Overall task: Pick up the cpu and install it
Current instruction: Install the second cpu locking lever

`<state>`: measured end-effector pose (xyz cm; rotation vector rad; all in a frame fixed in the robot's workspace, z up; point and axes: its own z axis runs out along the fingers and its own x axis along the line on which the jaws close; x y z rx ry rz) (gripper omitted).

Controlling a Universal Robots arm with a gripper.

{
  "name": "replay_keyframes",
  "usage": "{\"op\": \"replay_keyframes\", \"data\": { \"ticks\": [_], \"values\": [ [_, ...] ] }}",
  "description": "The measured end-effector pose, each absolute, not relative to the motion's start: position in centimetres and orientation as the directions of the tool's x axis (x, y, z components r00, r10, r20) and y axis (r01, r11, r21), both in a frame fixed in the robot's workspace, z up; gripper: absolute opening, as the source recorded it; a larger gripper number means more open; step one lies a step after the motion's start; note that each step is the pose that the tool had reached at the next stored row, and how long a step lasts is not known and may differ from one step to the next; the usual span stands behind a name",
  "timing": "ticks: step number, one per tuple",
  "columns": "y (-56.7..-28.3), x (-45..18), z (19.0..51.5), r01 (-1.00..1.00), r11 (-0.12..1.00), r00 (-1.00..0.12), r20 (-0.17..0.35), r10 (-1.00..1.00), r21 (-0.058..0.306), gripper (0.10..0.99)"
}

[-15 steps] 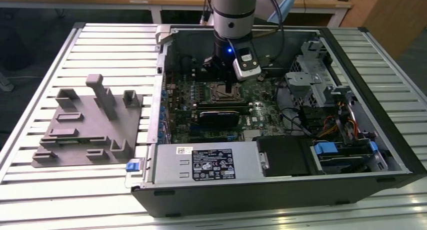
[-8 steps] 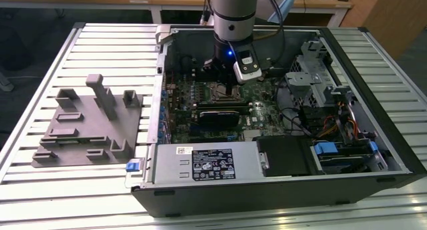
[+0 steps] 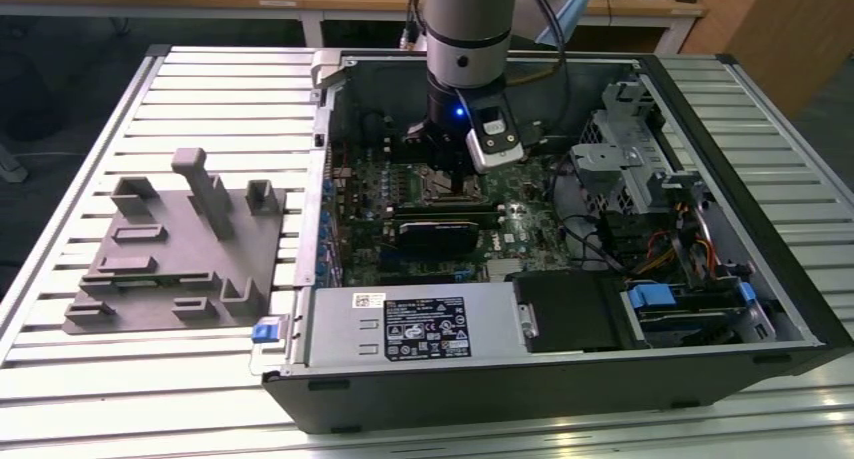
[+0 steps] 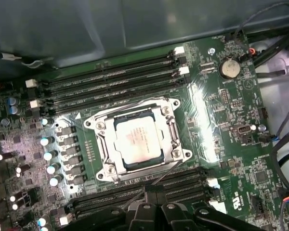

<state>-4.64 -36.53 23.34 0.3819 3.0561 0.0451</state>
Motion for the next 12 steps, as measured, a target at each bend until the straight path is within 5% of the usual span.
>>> {"op": "replay_keyframes", "data": {
  "ticks": [12],
  "values": [
    [-36.9, -6.1, 22.7, 0.187, 0.982, -0.980, -0.056, 0.189, 0.040, 0.106]
  ]
}}
